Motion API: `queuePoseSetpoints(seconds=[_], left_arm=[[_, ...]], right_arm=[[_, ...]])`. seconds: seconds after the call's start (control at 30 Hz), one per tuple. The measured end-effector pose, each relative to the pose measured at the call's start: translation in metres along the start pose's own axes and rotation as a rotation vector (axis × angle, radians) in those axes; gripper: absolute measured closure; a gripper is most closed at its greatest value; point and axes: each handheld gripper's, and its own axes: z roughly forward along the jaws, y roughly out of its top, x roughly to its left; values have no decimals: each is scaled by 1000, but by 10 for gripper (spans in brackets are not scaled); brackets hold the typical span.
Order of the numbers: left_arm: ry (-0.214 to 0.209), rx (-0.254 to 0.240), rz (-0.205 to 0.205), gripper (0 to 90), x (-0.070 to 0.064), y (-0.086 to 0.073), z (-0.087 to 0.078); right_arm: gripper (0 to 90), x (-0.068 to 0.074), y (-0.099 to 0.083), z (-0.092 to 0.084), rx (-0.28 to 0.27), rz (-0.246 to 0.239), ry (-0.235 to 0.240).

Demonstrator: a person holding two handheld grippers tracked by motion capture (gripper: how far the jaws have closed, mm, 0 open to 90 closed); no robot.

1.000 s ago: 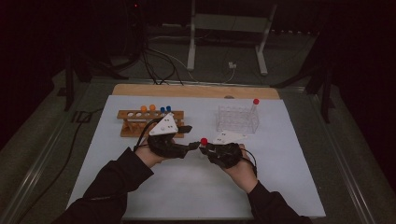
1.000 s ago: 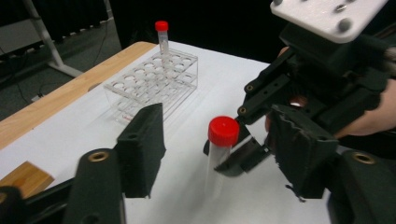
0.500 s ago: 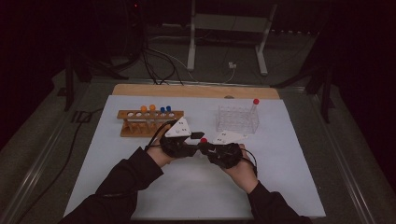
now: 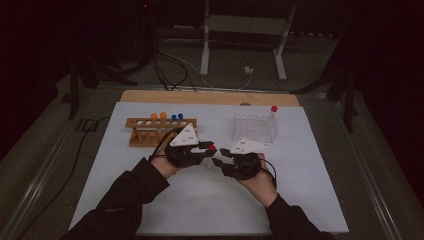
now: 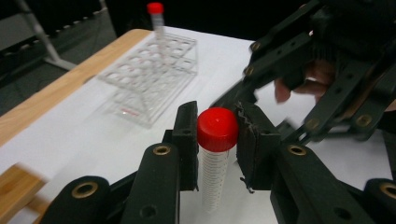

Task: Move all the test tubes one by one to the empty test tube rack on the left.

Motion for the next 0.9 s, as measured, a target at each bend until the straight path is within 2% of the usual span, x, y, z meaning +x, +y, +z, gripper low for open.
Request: queuePoseSetpoints(seconds=[0.17,0.33,0.47,0.53,0.67,0.9], left_arm=[[69,-6,-18,719,15,-8,-26],[164,-13,-42,720,32,-15,-60],[240,-19,-65,720,47,-19,-86],[276,-26,-80,720,54,-22,-96],[357,-48,-128,719,68,-29,-113],[476,-70,-156,719,93,-33,-128]], right_arm=[[387,-5,1,-6,-32,21,-5],[139,-5,2,-6,-47,38,-38],[51,-5,3,-6,-46,44,-45],[10,-5,4,-6,-44,45,-27],[9,-7,3,-7,-50,48,-29],[0,-4,4,-9,-59,14,-28]])
